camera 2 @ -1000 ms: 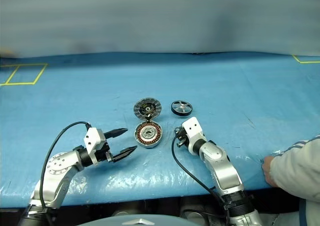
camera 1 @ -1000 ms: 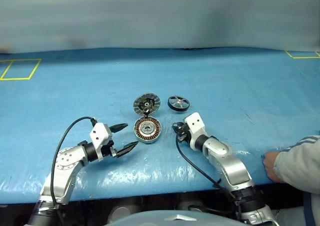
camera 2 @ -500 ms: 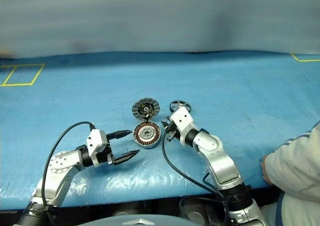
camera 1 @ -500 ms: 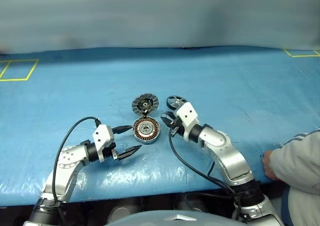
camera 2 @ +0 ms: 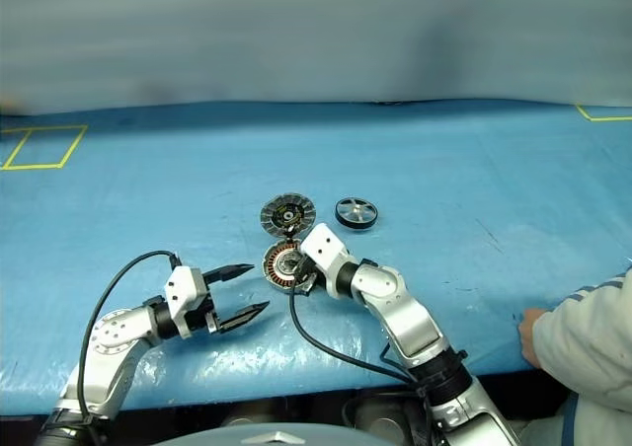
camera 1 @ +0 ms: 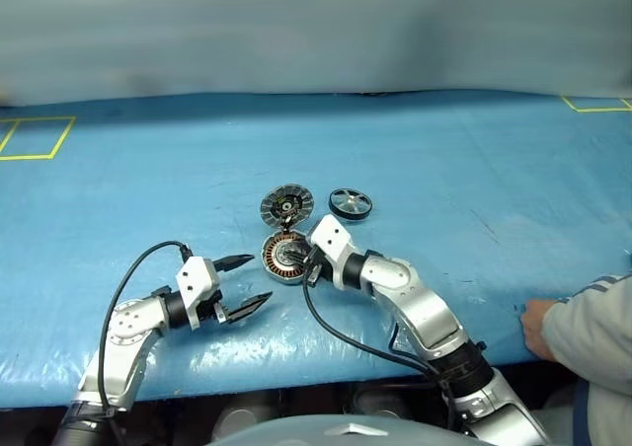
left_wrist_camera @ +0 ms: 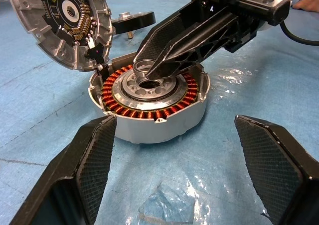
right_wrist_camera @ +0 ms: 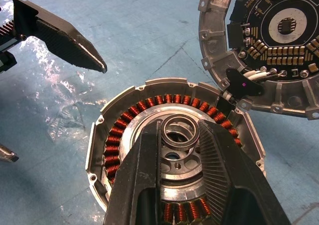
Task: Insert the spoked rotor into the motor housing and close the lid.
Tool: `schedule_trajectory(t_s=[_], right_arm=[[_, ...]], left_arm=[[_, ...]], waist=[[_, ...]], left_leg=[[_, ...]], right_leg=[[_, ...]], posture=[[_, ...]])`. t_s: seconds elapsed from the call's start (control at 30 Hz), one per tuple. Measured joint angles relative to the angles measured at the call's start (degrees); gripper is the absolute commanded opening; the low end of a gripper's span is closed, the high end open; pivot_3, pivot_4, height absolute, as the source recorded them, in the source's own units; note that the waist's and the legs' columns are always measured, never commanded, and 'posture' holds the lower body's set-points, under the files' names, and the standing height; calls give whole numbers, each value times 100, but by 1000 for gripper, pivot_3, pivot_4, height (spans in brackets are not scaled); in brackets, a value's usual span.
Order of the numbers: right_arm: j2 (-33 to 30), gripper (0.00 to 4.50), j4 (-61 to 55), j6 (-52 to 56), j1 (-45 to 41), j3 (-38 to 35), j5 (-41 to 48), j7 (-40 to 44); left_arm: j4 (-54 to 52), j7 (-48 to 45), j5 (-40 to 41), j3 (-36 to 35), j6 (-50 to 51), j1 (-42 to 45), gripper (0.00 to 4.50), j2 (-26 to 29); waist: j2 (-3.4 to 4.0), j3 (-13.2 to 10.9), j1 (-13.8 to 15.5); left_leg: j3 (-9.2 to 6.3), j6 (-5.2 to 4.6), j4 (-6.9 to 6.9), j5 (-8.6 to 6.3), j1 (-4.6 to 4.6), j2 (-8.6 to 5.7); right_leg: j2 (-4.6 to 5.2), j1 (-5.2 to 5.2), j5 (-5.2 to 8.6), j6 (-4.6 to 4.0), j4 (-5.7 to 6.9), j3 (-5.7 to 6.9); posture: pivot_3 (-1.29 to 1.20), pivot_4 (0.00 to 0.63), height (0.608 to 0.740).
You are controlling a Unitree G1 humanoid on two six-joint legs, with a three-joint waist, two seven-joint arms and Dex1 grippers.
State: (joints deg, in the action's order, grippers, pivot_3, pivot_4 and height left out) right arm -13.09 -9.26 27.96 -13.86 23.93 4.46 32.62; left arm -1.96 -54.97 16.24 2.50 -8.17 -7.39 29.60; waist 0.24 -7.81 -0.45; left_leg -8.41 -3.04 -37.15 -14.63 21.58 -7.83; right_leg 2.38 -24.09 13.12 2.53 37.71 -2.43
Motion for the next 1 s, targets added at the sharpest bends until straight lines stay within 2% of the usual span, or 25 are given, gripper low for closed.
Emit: schedule_trajectory(t_s=[0.8,1.0], right_arm=[[107,735,178,-55,5,27,-45,-9],[108,2678,178,-65,7,28,-80,-1]], left_arm=[[0,121,-7,-2,-6,-25,4050,2],[0,122,-11,-2,-3,-26,4050,3]], waist=[[0,0,-11],[0,0,-10]], left_leg=[[1,1,0,-1,0,1],[1,3,0,-1,0,0]], right_leg=[[-1,-3,0,0,4,-1],[-1,-3,0,0,4,-1]], posture=[[0,150,740],[0,150,740]])
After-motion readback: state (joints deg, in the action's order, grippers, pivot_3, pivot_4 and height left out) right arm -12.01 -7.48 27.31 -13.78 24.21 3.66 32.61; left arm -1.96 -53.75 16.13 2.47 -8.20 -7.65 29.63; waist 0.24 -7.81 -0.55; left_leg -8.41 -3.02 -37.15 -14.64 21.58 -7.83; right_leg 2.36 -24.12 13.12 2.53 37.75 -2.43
